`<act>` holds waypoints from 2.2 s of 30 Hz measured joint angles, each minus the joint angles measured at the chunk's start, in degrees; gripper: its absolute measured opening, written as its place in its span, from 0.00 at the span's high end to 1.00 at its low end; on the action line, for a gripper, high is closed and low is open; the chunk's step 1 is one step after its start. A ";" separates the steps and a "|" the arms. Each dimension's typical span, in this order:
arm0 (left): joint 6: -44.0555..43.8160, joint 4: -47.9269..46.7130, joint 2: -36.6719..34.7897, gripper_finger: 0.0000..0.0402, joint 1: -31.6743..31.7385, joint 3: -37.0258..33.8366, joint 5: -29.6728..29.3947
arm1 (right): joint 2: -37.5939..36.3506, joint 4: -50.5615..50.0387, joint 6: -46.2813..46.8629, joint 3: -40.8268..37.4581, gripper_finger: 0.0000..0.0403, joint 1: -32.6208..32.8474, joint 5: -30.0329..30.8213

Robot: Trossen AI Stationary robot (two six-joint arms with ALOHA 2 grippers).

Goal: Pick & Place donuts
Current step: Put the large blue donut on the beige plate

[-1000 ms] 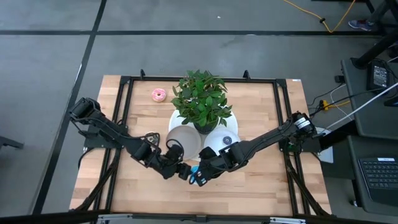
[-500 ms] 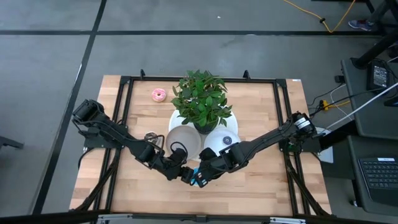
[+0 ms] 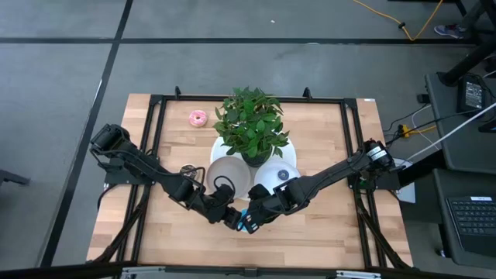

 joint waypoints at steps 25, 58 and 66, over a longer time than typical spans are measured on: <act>3.97 0.48 -0.09 0.98 -0.04 0.02 2.28 | -2.08 -3.80 -3.62 0.00 0.70 -0.04 3.22; 1.24 -6.11 -7.04 0.99 1.60 -3.20 -1.61 | -7.21 -26.98 -15.12 0.00 0.49 10.53 23.76; 0.65 -18.23 -13.25 0.99 2.35 -3.28 -4.23 | -7.21 -29.02 -12.94 0.00 0.49 10.99 22.29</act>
